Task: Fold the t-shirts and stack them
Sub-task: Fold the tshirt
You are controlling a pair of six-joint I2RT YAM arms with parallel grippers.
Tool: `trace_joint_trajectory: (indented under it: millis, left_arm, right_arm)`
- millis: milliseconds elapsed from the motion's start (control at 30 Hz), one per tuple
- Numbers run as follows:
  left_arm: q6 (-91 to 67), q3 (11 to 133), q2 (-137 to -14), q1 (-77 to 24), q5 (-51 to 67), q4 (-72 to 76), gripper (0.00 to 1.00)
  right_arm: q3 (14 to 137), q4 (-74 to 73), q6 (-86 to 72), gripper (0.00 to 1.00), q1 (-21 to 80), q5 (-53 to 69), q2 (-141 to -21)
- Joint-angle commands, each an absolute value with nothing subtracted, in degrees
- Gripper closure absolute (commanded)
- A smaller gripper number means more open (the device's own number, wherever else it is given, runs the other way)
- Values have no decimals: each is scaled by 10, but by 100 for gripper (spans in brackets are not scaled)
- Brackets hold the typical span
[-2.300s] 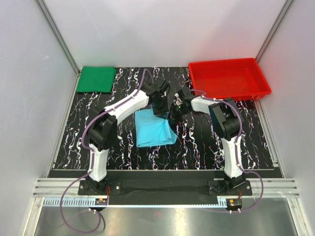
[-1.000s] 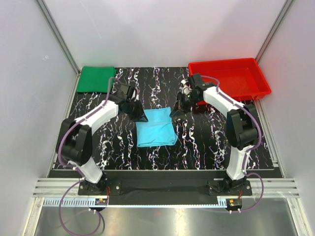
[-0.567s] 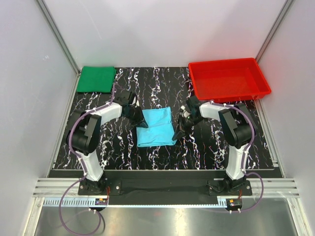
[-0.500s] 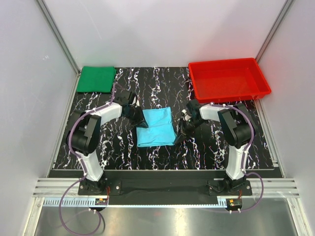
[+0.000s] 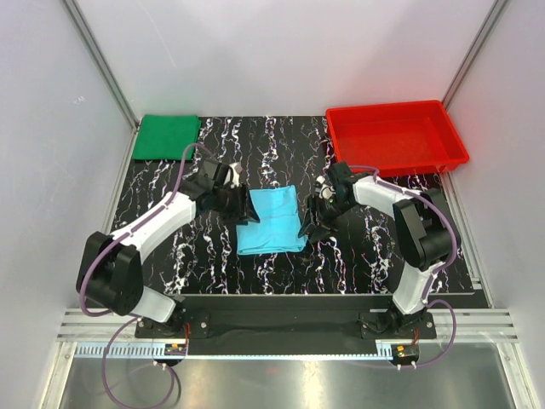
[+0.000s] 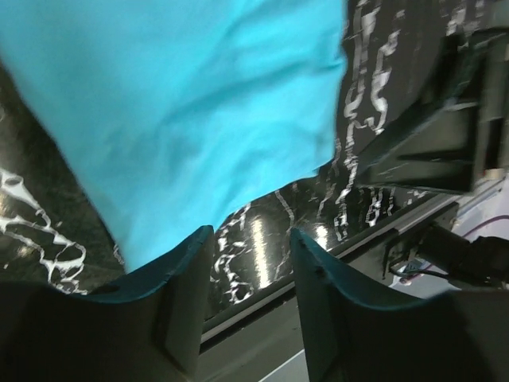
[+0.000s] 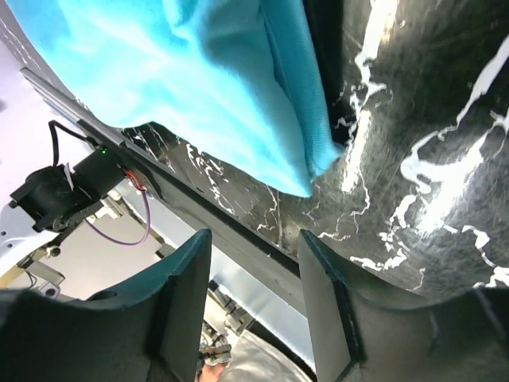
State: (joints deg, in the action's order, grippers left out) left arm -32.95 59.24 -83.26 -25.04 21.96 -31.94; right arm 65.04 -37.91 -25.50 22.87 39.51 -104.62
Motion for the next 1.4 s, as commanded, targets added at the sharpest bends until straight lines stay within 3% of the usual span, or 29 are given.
trace_joint_trajectory:
  millis: [0, 500, 800, 867, 933, 967, 1033, 1067, 1133, 1367]
  left_arm:
    - [-335, 552, -826, -241, 204, -336, 49]
    - [-352, 468, -796, -207, 198, -353, 39]
    - [-363, 448, -827, -205, 206, -304, 38]
    - [-366, 441, -837, -205, 206, -295, 40]
    - [-369, 435, -844, -203, 207, -294, 44]
    - [-371, 432, -844, -203, 207, -289, 53]
    - [-378, 419, -845, -201, 206, -284, 64]
    - [-380, 415, -846, -200, 205, -281, 81]
    - [-384, 399, -844, -196, 200, -282, 99]
    - [-387, 371, -839, -192, 214, -265, 100]
  right_arm:
    - [662, -374, -239, 45, 228, 388, -1055]
    - [674, -348, -240, 57, 228, 397, -1116]
    - [670, -328, -252, 58, 229, 411, -1135]
    - [671, -325, -256, 64, 229, 415, -1136]
    - [671, -327, -257, 74, 229, 417, -1136]
    - [671, -329, -256, 86, 229, 416, -1135]
    - [665, -339, -256, 95, 229, 403, -1126]
    - [663, -342, -258, 100, 229, 397, -1122]
    - [648, -350, -261, 100, 229, 371, -1105]
    - [608, -322, -277, 100, 229, 373, -1096]
